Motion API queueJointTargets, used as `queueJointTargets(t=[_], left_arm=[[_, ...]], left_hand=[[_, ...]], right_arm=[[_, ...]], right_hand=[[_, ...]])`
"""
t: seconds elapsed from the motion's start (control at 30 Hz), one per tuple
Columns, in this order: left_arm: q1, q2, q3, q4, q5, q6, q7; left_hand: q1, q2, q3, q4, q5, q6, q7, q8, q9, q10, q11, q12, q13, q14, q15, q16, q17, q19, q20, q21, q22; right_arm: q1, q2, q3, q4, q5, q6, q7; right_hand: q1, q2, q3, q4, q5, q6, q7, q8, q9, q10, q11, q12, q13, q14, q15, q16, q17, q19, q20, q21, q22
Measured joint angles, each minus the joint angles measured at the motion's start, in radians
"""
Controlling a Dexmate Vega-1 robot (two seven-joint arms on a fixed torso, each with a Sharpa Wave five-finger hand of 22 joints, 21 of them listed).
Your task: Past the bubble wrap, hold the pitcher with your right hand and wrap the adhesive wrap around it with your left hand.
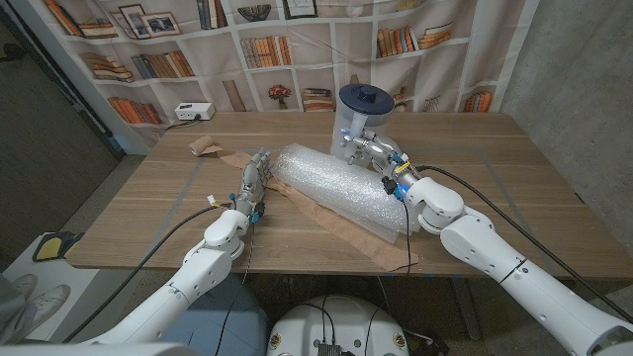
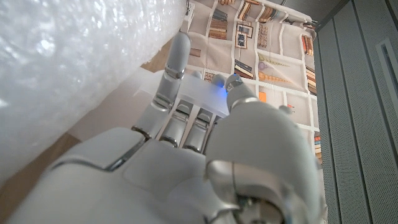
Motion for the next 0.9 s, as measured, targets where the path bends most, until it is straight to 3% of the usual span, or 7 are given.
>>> queueJointTargets(t=[0.23,0.47,0.9], left_arm=[[0.001,0.0,0.001,-0.003,0.002,0.001,0.001],[0.001,0.002,0.001,-0.007,0.003,0.005,0.002],[-0.007,0.007,0.002,-0.009,0.005,0.012,-0.003]], left_hand=[[0.0,0.0,-0.003,0.003,0.0,0.0,0.0,0.0,0.0,0.0,0.0,0.0,0.0,0.0,0.0,0.0,0.0,-0.003,0.001,0.0,0.0],[0.0,0.0,-0.003,0.003,0.0,0.0,0.0,0.0,0.0,0.0,0.0,0.0,0.0,0.0,0.0,0.0,0.0,-0.003,0.004,0.0,0.0],[0.0,0.0,-0.003,0.003,0.0,0.005,-0.005,0.0,0.0,0.0,0.0,0.0,0.0,0.0,0.0,0.0,0.0,-0.005,0.006,0.0,0.0]], right_arm=[[0.001,0.0,0.009,0.005,-0.007,0.016,-0.003],[0.012,-0.001,0.025,0.028,-0.025,0.061,0.005],[0.034,-0.001,0.058,0.081,-0.013,0.155,0.077]], right_hand=[[0.005,0.005,0.029,0.026,0.0,-0.029,0.0,0.0,0.011,-0.006,-0.017,0.055,0.073,0.028,-0.004,0.0,0.0,0.0,0.0,0.038,-0.01],[0.005,0.005,0.037,0.034,0.003,-0.035,-0.005,0.0,0.015,-0.025,-0.023,0.087,0.132,0.032,-0.007,0.0,0.013,0.0,0.0,0.046,-0.03],[0.005,0.005,0.055,0.044,0.003,-0.034,-0.005,-0.006,0.02,-0.035,-0.026,0.087,0.14,0.035,-0.008,0.0,0.023,0.0,0.0,0.062,-0.057]])
